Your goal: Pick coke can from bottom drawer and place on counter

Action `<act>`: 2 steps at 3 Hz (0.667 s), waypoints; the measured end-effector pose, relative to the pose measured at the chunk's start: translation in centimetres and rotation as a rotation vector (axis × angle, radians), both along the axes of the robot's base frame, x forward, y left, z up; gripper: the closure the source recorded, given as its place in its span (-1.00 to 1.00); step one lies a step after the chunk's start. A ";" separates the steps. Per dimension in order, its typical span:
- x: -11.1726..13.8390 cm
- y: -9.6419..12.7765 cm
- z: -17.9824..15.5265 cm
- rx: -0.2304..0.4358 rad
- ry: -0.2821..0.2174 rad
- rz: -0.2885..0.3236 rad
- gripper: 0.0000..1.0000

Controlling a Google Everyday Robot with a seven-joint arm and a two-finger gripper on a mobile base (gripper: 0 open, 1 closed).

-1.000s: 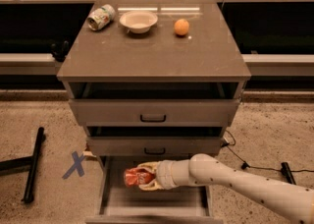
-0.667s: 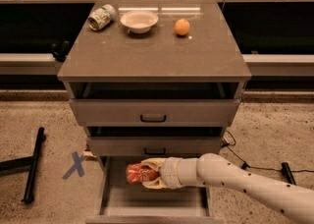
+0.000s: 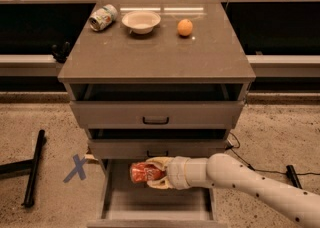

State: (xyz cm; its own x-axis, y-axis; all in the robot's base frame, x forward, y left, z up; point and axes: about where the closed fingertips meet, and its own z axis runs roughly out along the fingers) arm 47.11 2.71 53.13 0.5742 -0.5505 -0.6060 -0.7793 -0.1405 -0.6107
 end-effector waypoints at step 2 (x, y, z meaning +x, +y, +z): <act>0.2 -1.5 12.2 0.011 -0.135 0.020 1.00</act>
Offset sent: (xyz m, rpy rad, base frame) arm 0.0062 -0.0274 0.2016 -0.0090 -0.2304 0.0165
